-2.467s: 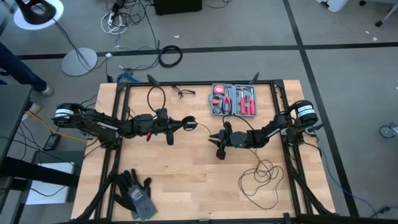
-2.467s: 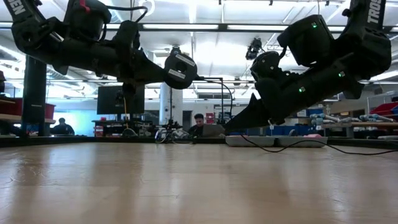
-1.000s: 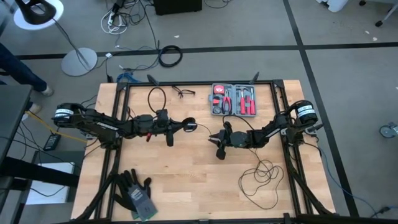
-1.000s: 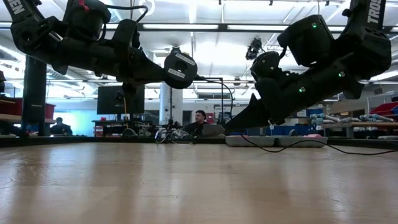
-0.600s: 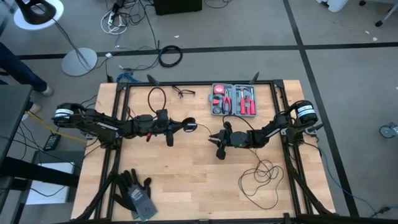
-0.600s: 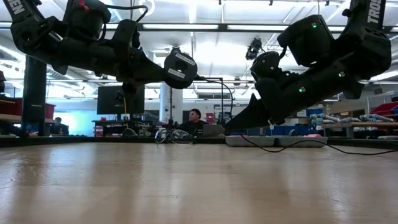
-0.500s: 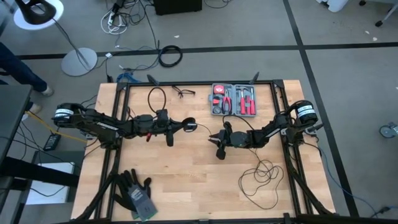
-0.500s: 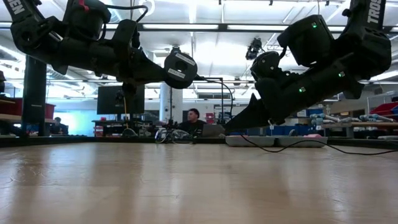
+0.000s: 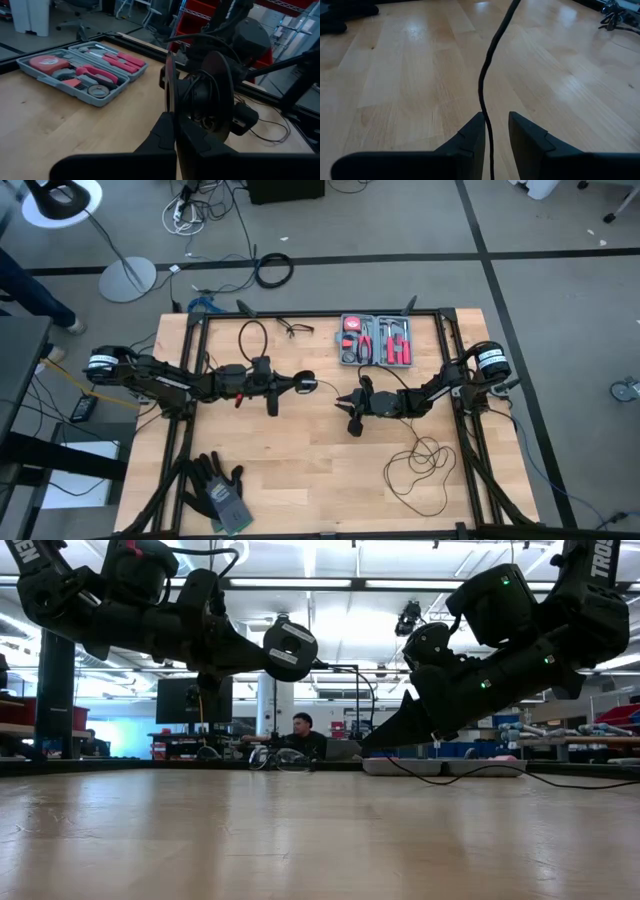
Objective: Coil cords
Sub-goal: Coil the black wire onto the spool
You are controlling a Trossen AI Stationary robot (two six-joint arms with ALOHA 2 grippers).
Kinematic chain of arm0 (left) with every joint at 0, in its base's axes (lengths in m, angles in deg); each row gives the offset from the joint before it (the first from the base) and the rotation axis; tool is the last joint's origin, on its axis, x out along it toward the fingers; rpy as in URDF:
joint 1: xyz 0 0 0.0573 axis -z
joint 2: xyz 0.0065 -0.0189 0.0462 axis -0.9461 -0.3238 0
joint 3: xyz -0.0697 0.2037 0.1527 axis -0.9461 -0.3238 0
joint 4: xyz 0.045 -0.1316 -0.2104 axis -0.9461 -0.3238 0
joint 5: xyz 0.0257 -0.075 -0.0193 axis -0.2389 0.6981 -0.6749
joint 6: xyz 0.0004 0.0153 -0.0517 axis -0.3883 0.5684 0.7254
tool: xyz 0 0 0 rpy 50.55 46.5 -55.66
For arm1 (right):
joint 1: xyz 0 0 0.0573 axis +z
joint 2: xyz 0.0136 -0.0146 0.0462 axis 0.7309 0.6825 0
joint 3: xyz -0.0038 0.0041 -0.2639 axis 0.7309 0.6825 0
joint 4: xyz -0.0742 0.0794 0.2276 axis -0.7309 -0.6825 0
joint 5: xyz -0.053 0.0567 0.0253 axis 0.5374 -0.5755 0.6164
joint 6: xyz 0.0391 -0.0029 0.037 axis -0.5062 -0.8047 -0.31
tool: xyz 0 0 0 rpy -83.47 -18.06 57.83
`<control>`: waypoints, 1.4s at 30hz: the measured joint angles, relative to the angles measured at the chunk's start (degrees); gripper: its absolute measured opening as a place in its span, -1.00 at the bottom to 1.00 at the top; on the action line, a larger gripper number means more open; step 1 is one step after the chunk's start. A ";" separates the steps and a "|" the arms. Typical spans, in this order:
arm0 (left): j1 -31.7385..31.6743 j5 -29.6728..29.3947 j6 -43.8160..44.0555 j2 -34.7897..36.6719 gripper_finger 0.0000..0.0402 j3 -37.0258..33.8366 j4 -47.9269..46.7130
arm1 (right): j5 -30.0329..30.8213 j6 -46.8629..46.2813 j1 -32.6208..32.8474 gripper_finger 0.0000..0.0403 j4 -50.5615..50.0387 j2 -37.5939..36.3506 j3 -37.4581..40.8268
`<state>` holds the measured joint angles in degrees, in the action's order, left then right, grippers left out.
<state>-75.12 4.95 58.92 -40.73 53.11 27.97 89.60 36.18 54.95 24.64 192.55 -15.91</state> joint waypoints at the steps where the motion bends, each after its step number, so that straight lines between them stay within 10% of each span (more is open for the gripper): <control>1: 0.00 0.18 0.02 0.00 -1.00 0.00 -0.01 | 0.00 0.00 0.00 -0.58 0.00 0.00 0.00; 31: 0.00 0.36 0.07 0.00 -1.00 0.00 -0.02 | -0.31 -0.96 0.15 -0.58 9.70 -0.15 0.00; 42: 0.00 1.04 0.09 0.00 -1.00 0.00 -0.07 | 5.10 1.88 1.01 -0.37 -7.08 -13.12 0.00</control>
<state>-75.12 5.99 59.01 -40.73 53.11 27.91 94.70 38.06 55.96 17.57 179.43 -15.91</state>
